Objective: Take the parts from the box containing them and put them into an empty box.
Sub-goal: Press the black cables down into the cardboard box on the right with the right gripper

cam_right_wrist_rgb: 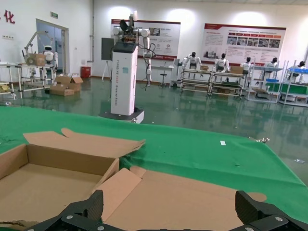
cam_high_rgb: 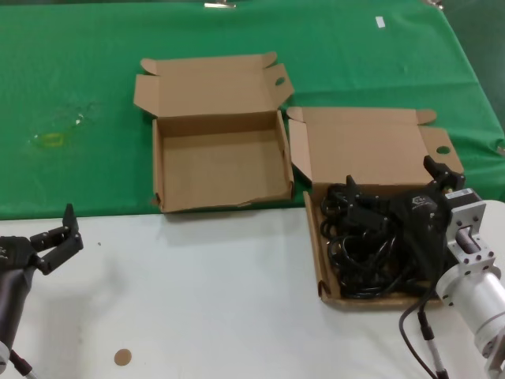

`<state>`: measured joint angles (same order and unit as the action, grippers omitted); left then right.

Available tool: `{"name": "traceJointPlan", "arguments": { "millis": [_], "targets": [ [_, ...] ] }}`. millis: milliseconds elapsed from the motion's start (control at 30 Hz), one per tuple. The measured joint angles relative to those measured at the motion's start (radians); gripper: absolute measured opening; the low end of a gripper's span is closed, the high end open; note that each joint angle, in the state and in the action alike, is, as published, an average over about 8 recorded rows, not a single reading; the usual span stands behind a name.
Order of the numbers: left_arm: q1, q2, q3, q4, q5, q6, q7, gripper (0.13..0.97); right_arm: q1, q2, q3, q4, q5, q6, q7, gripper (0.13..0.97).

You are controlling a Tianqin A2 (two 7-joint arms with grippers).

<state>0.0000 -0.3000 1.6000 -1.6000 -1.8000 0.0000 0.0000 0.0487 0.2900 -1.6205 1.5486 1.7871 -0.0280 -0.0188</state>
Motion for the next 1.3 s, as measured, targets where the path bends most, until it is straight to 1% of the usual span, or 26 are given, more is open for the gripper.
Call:
{"name": "traceJointPlan", "arguments": {
  "millis": [1133, 1300],
  "targets": [
    [0.000, 0.000, 0.000, 0.000, 0.000, 0.000, 0.000, 0.966, 0.000, 0.000, 0.000, 0.000, 0.000, 0.000, 0.000, 0.966],
    [0.000, 0.000, 0.000, 0.000, 0.000, 0.000, 0.000, 0.941, 0.000, 0.000, 0.000, 0.000, 0.000, 0.000, 0.000, 0.966]
  ]
}}
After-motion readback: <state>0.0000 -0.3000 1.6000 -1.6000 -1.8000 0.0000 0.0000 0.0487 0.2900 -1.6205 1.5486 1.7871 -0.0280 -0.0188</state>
